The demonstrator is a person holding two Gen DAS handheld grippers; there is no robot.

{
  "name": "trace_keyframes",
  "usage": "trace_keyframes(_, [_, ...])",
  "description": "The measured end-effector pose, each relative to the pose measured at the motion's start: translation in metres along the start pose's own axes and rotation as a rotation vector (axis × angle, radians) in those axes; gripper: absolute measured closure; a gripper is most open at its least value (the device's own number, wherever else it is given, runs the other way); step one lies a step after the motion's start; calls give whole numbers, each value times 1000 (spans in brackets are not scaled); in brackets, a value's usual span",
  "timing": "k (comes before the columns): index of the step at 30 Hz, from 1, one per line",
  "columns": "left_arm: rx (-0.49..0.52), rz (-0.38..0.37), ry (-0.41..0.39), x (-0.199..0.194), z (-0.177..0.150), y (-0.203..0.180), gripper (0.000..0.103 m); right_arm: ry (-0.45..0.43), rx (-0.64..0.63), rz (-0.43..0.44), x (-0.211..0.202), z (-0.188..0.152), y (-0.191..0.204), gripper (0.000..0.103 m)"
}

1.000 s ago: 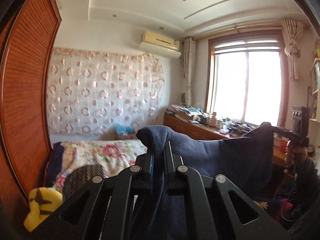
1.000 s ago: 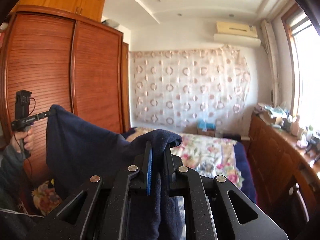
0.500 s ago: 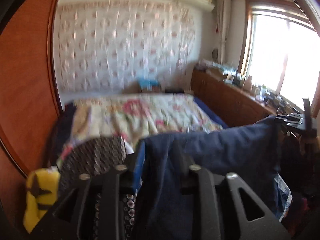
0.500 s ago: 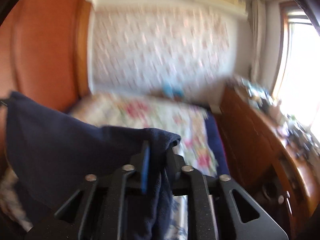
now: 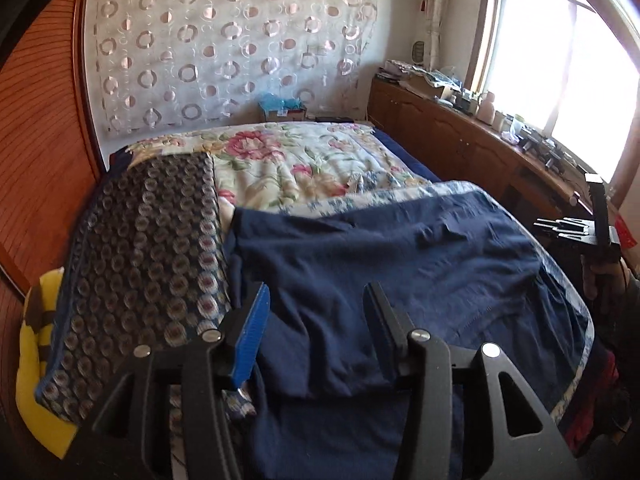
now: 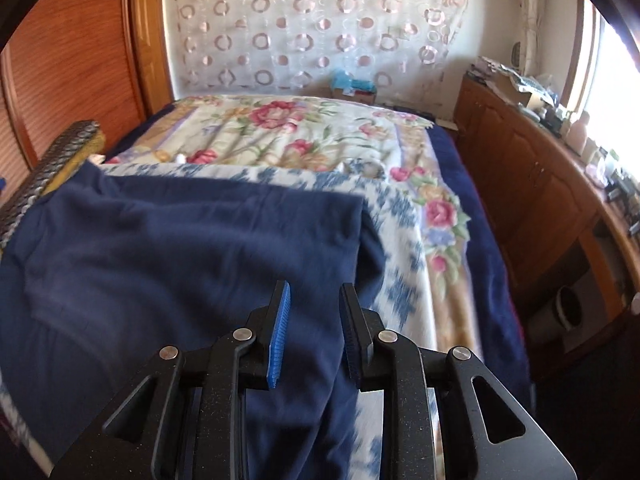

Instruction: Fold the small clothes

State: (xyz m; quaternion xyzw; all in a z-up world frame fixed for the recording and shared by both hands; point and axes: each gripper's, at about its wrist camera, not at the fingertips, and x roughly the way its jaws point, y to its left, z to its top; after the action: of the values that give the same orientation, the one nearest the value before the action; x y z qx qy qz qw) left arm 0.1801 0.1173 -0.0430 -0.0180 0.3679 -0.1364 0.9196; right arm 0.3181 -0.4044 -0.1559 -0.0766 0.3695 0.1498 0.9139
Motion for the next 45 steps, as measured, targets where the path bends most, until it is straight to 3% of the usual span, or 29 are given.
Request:
trace_keyframes(7, [-19,-13,70,16,-48,-18,55,6,67,82,-9,-28,0,79])
trace_keyframes(11, [-12,33,144,34,-68,-18,55,27,87,86,-6,-46,4,78])
trace_keyframes(13, [-18,30,155,38,-70,-18,55,34,83,87,-6,-54,7,75])
trace_keyframes(17, [-7,49,156,44,-72,-24,55,41,88,114,-9,-60,12,54])
trace_keyframes(24, [25,85,138,51,-74,-28,54,44,103,137,0,-50,22,54])
trace_keyframes(29, [52,89,146,54,-73,-33,45,75,126,96,16,-41,20,54])
trace_keyframes(36, [68,75,154,56,-73,-36,34,50,120,73,18,-44,21,53])
trace_keyframes(45, [19,116,161,48,-78,-32,34,51,103,53,19,-45,22,52])
